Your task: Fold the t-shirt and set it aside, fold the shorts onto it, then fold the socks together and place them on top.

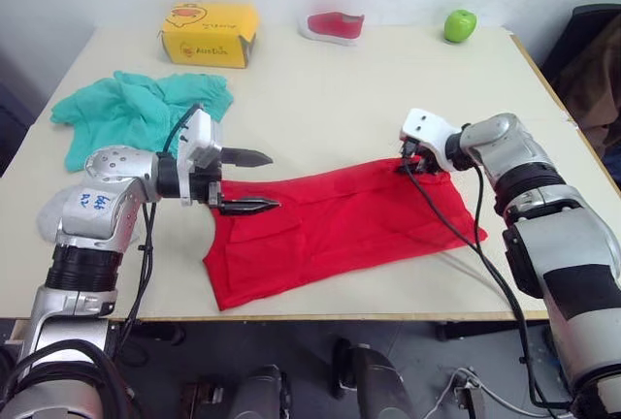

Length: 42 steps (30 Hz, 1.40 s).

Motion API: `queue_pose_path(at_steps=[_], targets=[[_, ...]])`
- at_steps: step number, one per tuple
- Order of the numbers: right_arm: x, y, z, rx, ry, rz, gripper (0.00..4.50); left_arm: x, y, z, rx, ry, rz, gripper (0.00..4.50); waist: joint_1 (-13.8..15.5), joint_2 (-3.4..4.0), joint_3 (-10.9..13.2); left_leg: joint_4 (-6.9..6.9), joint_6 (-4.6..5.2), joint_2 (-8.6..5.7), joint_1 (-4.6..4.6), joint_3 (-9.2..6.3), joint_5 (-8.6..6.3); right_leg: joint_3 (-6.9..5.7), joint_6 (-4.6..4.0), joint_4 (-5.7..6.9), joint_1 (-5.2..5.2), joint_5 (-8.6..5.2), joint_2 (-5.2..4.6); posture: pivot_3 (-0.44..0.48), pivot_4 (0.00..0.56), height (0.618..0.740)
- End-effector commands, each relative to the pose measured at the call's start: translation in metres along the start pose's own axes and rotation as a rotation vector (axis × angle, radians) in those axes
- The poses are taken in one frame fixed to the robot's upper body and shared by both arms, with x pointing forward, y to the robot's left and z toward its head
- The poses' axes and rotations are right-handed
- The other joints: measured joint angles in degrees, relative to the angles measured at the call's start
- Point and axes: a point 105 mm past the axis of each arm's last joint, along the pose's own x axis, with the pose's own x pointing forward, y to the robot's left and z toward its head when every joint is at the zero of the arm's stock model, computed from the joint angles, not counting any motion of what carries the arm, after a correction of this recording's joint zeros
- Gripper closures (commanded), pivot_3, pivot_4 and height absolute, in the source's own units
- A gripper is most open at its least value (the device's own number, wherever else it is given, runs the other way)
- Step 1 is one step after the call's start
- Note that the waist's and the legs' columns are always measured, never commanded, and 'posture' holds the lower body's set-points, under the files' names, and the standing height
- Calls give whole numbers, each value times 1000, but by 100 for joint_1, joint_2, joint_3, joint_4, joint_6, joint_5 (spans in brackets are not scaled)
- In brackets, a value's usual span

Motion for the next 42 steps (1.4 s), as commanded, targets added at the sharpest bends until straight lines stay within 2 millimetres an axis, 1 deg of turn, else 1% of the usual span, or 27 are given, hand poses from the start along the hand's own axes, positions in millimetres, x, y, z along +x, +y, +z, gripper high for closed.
queue_pose_path(at_steps=[1,2,3,4,5,8,10,11,12,13,14,15,17,20,24,26,29,32,35,39,40,42], targets=[[-31,-20,12,57,-119,-49,991,-5,17,-2,23,38,25,0,6,0,0,0,0,0,-1,0,0,-1,0,-2,0,0,0,0,150,740],[-42,-22,8,94,-140,-49,711,-6,24,-7,13,56,33,0,20,0,0,-1,0,0,-1,-1,0,-3,0,-2,0,0,0,0,150,740],[-51,-20,4,124,-151,-48,293,-6,29,-10,6,70,37,0,45,0,0,-1,0,0,-3,-4,0,-6,0,-4,1,0,0,0,150,740],[-63,-16,-3,164,-156,-54,40,-7,34,-14,-3,86,43,0,95,-1,0,-1,0,0,-3,-7,0,-9,0,-6,1,0,1,0,150,740],[-78,-4,-11,233,-158,-55,40,-6,40,-18,-10,108,45,0,158,-1,0,-2,0,1,-6,-10,0,-12,0,-9,1,0,2,0,150,740],[-108,33,-22,365,-136,-68,40,-3,49,-26,-15,154,37,0,265,0,0,0,0,2,-30,-18,-1,-17,3,-14,-14,-1,7,0,150,740],[-123,56,-28,452,-118,-90,40,0,53,-33,-18,188,35,0,282,0,0,16,0,-2,-67,-5,0,-5,5,6,-60,0,5,0,150,740],[-132,73,-36,532,-98,-110,40,4,56,-39,-26,215,43,0,298,1,0,26,4,-7,-90,-2,1,-3,5,22,-86,1,1,0,150,740],[-138,88,-41,604,-88,-123,40,9,58,-44,-32,234,53,0,313,-1,-1,28,4,-7,-91,-3,2,-4,5,25,-86,1,1,0,150,740],[-143,99,-44,654,-80,-135,40,12,60,-47,-35,246,59,0,321,-3,-2,30,4,-6,-88,-11,2,-8,5,26,-81,1,1,0,150,740],[-145,108,-47,707,-76,-141,40,15,61,-48,-35,251,66,0,310,-4,-3,29,4,-7,-88,-13,2,-8,5,24,-80,1,1,0,150,740],[-145,123,-51,743,-78,-128,40,20,62,-50,-29,264,75,0,293,-8,-5,29,5,-8,-87,-9,2,-4,5,25,-79,1,1,0,150,740],[-144,144,-57,790,-84,-124,40,27,64,-54,-19,286,90,0,298,-19,-11,27,6,-11,-85,-12,1,-2,7,24,-77,2,0,0,150,740],[-142,159,-67,850,-85,-153,40,31,66,-58,-6,311,110,0,278,-19,-11,23,6,-12,-85,-7,1,1,7,24,-80,2,2,0,150,740],[-133,170,-78,989,-111,-200,40,36,69,-59,2,321,137,0,278,-21,-12,20,7,-12,-78,-2,2,6,7,30,-80,2,4,0,150,740],[-124,169,-83,1065,-124,-220,40,36,70,-60,3,326,145,0,265,-23,-13,19,9,-16,-78,4,3,10,7,32,-82,2,4,0,150,740],[-110,167,-84,1154,-149,-227,40,37,70,-62,2,340,145,0,261,-24,-14,18,9,-16,-73,8,3,14,7,35,-82,2,6,0,150,740],[-99,165,-81,1224,-180,-213,0,37,68,-68,3,365,141,539,255,-29,-17,17,10,-15,-72,8,3,15,7,35,-82,2,8,0,150,740],[-90,161,-82,1293,-194,-227,0,37,65,-75,-2,387,130,1538,234,-40,-24,17,10,-15,-69,9,4,16,7,37,-80,2,10,0,150,740],[-82,165,-90,1341,-143,-251,0,37,61,-83,-12,405,120,2853,196,-74,-44,7,12,-14,-49,13,4,21,7,37,-66,2,7,0,150,740],[-82,165,-92,1346,-132,-257,409,37,61,-84,-13,407,117,3212,186,-83,-50,2,12,-14,-39,14,4,22,6,36,-58,2,6,0,150,740],[-81,165,-94,1342,-110,-262,932,36,60,-85,-17,407,114,3818,156,-98,-59,0,13,-13,-29,17,3,27,6,37,-52,1,3,0,150,740]])
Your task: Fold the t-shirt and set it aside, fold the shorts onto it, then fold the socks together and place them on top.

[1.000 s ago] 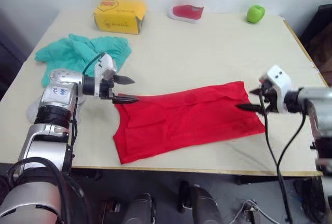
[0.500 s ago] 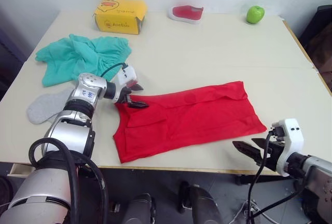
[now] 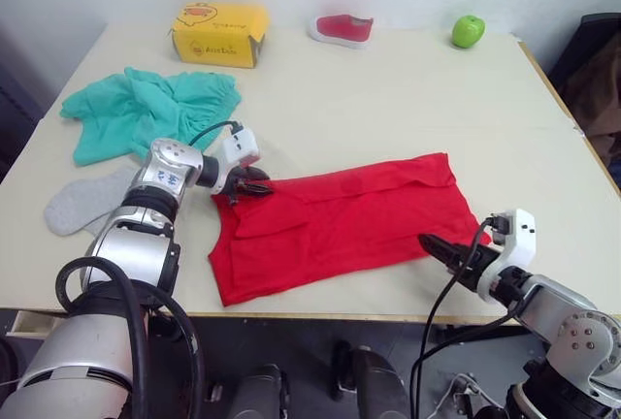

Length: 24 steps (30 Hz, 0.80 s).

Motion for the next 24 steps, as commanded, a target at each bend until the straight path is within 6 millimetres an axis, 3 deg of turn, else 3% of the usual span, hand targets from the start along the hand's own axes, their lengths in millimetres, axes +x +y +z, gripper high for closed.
queue_pose_path(at_steps=[1,3,10,17,24], targets=[[3,-12,-16,39,77,-61,1312,-1,-1,-5,-6,7,0,4123,-23,-13,-8,-1,0,0,2,0,0,1,0,0,2,0,-1,0,150,740],[4,-11,-15,15,88,-62,2038,-3,-2,-8,-12,9,-7,4500,-27,-17,-10,-3,1,1,5,0,0,1,-1,0,2,-1,-2,0,150,740],[16,4,-6,-28,107,8,4485,-13,-3,-19,-44,16,-16,4500,-72,-17,-11,-11,1,5,16,17,-1,11,-5,8,-3,-3,1,0,150,740],[31,3,16,-97,119,41,4485,-24,-5,-28,-68,24,-31,4500,-184,-17,-11,-11,2,5,22,30,-1,23,-6,12,-6,-4,-2,0,150,740],[74,5,61,-237,124,80,4485,-46,-16,-46,-142,-55,-40,4500,-263,-15,-10,-38,2,8,44,73,0,63,-7,23,-23,-4,4,0,150,740]])
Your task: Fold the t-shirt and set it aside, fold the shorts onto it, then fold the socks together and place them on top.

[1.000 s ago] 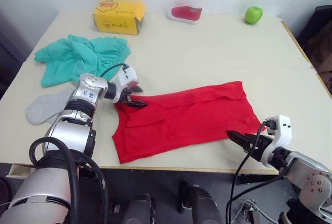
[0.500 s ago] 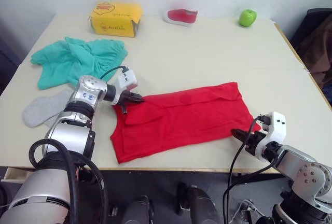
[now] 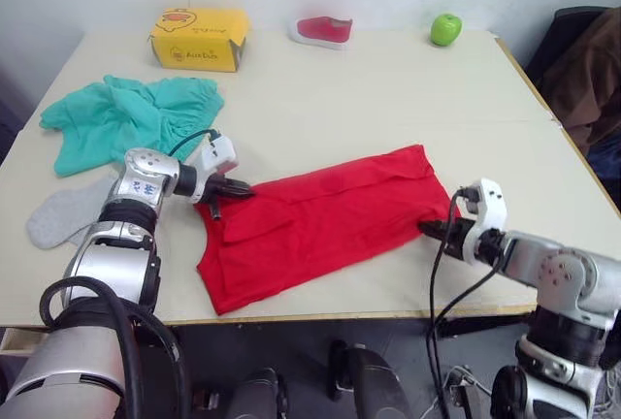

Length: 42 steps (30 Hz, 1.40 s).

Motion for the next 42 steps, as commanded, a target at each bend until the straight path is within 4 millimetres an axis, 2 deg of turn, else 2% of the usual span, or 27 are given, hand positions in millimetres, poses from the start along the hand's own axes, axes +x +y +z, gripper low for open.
queue_pose_path(at_steps=[1,5,11,16,19,23,24,26,31,33,36,38,39,42], targets=[[16,-6,27,-98,-21,-9,4485,-17,-15,-19,-65,-20,-39,4500,-40,2,1,-7,1,0,4,12,1,10,0,1,-4,0,0,0,150,740],[40,3,55,-200,-29,20,4485,-25,-50,-29,-134,-63,-54,4500,-117,8,4,-38,-2,3,18,27,3,25,0,-8,-8,0,2,0,150,740],[66,5,85,-285,-54,-9,4485,-24,-87,-27,-264,-124,15,4500,-21,14,8,-44,-1,1,23,33,5,38,0,-16,-7,0,-3,0,150,740],[76,11,102,-348,-90,-29,4485,-16,-101,-18,-359,-196,67,4500,55,19,11,-43,-2,1,18,31,5,37,1,-22,-7,0,-3,0,150,740],[79,9,105,-371,-99,-48,4485,-11,-108,-9,-370,-218,71,4500,60,20,11,-43,-2,1,14,27,6,33,1,-24,-7,1,-4,0,150,740],[78,12,105,-398,-87,-18,4485,-9,-104,-9,-380,-196,95,4500,48,22,13,-44,-6,1,12,28,8,32,1,-25,-7,1,-2,0,150,740],[77,13,106,-411,-86,-6,4297,-10,-103,-9,-384,-194,91,4500,49,22,13,-44,-7,1,12,28,8,33,1,-24,-8,1,-1,0,150,740],[73,13,108,-429,-82,12,3922,-11,-101,-9,-390,-193,81,3985,47,23,14,-44,-10,2,12,28,10,32,1,-24,-8,1,-1,0,150,740],[50,16,108,-447,-52,101,2202,-24,-98,3,-370,-211,-4,2501,65,37,22,-43,-10,2,6,24,10,30,1,-26,-11,1,-1,0,150,740],[33,20,101,-452,-37,134,1480,-33,-96,9,-355,-219,-59,1837,79,39,23,-44,-11,2,3,18,10,24,1,-31,-11,1,-1,0,150,740],[-7,37,69,-414,44,228,551,-46,-76,26,-318,-249,-108,977,193,50,30,-41,-12,3,-11,1,9,7,1,-37,-11,1,-3,0,150,740],[-25,48,46,-336,102,275,0,-42,-57,36,-296,-246,-94,417,229,53,31,-35,-17,5,-14,-13,10,-7,1,-43,-8,0,0,0,150,740],[-31,53,34,-297,130,292,0,-38,-49,41,-284,-242,-92,112,239,56,33,-31,-17,4,-14,-8,10,-6,1,-40,-7,1,0,0,150,740],[-44,63,1,-250,190,359,0,-20,-30,54,-266,-235,-93,52,295,54,32,-22,-14,-1,-6,-3,11,-3,4,-32,4,3,-2,0,150,740]])
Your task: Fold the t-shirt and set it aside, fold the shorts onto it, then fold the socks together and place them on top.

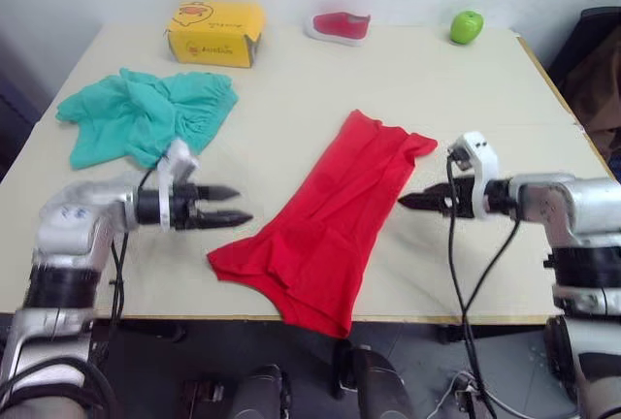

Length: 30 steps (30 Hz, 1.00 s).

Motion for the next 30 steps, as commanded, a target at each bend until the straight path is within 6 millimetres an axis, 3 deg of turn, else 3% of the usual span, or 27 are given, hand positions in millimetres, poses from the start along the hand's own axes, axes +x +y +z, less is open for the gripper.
queue_pose_path(at_steps=[1,7,17,20,21,23,30], targets=[[-9,28,-22,10,9,96,0,23,18,2,-5,31,-3,52,34,-2,-1,0,0,-2,2,1,0,0,0,1,0,0,0,0,150,740],[5,52,-64,78,58,193,0,70,36,-1,14,98,25,52,45,-4,-2,-7,2,-5,-3,19,0,3,1,-1,-8,1,11,0,150,740],[38,76,-70,206,48,290,0,111,35,-7,8,103,37,52,19,-11,-6,-12,6,-4,7,24,3,12,1,4,-9,2,6,0,150,740],[44,78,-73,227,61,278,0,117,33,-7,17,106,33,578,17,-12,-6,-13,6,-3,7,24,3,12,1,5,-8,2,5,0,150,740],[47,75,-75,240,67,261,0,119,33,-8,18,110,40,935,17,-13,-6,-13,7,-3,7,24,3,12,1,4,-8,2,5,0,150,740],[49,71,-79,261,75,227,378,120,34,-9,20,118,57,1491,5,-17,-9,-13,7,-3,7,23,2,12,1,4,-8,1,5,0,150,740],[48,65,-79,255,79,178,2671,120,35,-10,12,111,64,3691,-37,-17,-9,-17,8,-2,8,23,2,13,1,4,-9,1,5,0,150,740]])
